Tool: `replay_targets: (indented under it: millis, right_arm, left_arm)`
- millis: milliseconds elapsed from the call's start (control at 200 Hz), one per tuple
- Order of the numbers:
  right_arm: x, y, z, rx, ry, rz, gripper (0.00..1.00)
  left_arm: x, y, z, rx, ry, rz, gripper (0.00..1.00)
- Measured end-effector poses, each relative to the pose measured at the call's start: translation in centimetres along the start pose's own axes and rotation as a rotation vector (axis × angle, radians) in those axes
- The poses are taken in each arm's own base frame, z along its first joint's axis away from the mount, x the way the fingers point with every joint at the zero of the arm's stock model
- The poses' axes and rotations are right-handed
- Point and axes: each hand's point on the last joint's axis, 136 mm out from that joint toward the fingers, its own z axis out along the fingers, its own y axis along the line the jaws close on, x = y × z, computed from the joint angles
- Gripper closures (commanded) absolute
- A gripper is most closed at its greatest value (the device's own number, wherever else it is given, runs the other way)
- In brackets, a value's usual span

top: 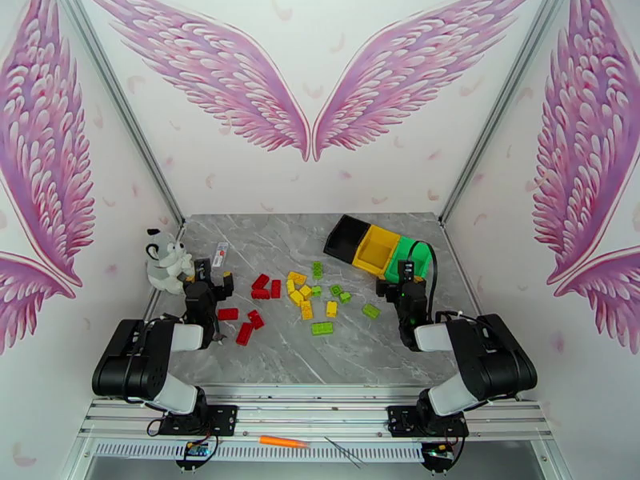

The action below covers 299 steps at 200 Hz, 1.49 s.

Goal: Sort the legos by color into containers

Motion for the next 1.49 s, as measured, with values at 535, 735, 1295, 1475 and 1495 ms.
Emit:
replay_targets:
  millis: [535,735,1295,1475,1495]
  right_arm:
    - [0.00,0.01,0.00,0.000,0.000,0.000,0.01]
    - [0.00,0.01,0.00,0.000,0.000,0.000,0.01]
    - [0.00,0.01,0.00,0.000,0.000,0.000,0.01]
    - [0.00,0.01,0.00,0.000,0.000,0.000,0.01]
    - [0.00,0.01,0.00,0.000,0.000,0.000,0.01]
  left_arm:
    - [0.08,-0.16,0.13,0.052,0.004,-0.005,0.01]
    - [0.10,-0.57,0.12,0.084,0.005,-0.007,0.01]
    - [0.13,-0.64,0.12,0.091,0.007,-0.008,0.01]
    - [0.15,-0.63,0.12,0.090,0.007,-0.008,0.01]
    - [0.15,-0.63,0.12,0.090,0.007,-0.008,0.01]
